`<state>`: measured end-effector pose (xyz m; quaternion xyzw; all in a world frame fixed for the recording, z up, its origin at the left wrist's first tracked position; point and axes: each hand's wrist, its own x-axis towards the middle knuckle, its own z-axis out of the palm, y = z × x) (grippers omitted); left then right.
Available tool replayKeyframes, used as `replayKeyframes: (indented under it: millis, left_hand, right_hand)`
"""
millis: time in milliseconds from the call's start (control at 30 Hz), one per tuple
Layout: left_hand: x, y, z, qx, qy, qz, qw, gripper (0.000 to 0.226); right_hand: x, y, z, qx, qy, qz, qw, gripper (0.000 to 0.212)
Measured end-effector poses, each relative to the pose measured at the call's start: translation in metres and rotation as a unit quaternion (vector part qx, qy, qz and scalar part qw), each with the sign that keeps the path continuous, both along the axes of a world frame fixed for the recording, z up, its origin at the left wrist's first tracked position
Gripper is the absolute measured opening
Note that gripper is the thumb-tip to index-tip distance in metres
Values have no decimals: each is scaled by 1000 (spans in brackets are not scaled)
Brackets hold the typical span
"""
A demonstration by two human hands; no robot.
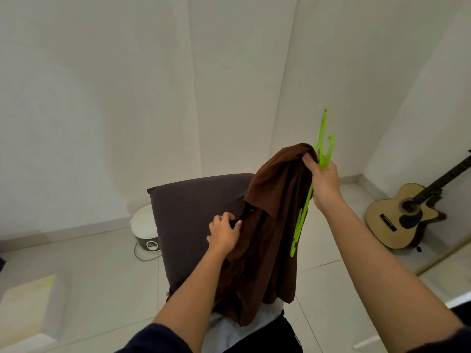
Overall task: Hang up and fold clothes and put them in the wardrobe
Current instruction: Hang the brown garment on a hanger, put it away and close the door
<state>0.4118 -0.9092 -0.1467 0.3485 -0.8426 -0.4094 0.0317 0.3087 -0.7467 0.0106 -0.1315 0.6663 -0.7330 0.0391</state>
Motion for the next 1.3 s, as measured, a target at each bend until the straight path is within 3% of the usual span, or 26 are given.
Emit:
replayKeyframes:
  millis: [67, 133, 200, 267, 333, 367, 467, 600, 700, 800, 867, 967, 1067, 1133, 1233, 1300]
  left_hand:
    - [-3, 0, -3, 126, -4, 25, 992, 58]
    - [-5, 3, -1, 319, -12, 62, 946, 75]
    - [-10, 5, 0, 460, 28, 92, 883, 67]
    - [-18, 8, 1, 507, 81, 130, 848, 46]
    - [-21, 12, 7, 496, 94, 168, 846, 18]
    - [-22, 14, 12, 493, 105, 187, 843, 16]
    - [-26, 11, 27, 523, 167, 223, 805, 22]
    - [-28, 13, 68, 546, 204, 192, 790, 32]
    - [-29, 13, 102, 511, 215, 125, 823, 29]
    - [-30, 7, 126, 439, 218, 68, 869, 13]
    - [-29, 2, 136, 422, 238, 62, 873, 4]
    - [-27, -2, 145, 403, 281, 63, 869, 15]
    - [-22, -2, 152, 393, 307, 44, 866, 20]
    - [-19, -2, 156, 375, 316, 24, 871, 22]
    - [-13, -7, 159, 341, 311, 6, 887, 23]
    - [-10, -12, 159, 328, 304, 0, 894, 20]
  right_hand:
    - [2, 6, 2, -22, -7, -5, 1000, 12]
    - [3, 12, 1, -48, -28, -13, 998, 12]
    - [5, 15, 0, -68, -49, -12, 996, 12]
    - [8, 18, -2, -87, -67, -1, 994, 10]
    - [12, 22, -4, -100, -73, 13, 992, 10]
    - [13, 25, -6, -98, -71, 22, 992, 10]
    - [13, 31, -11, -48, -66, 41, 996, 8]
    - [10, 34, -32, 60, -70, 49, 995, 7]
    - [5, 32, -56, 152, -82, 18, 985, 18]
    - [3, 28, -71, 187, -92, 21, 978, 9]
    - [6, 23, -73, 175, -73, 45, 981, 17]
    - [15, 12, -72, 137, -47, 94, 985, 19]
    - [27, -4, -76, 171, -28, 147, 974, 25]
    - [35, -15, -78, 197, 1, 121, 973, 41]
    - [45, -25, -68, 142, 15, 60, 988, 55]
    - [46, -26, -58, 152, 26, 81, 985, 59]
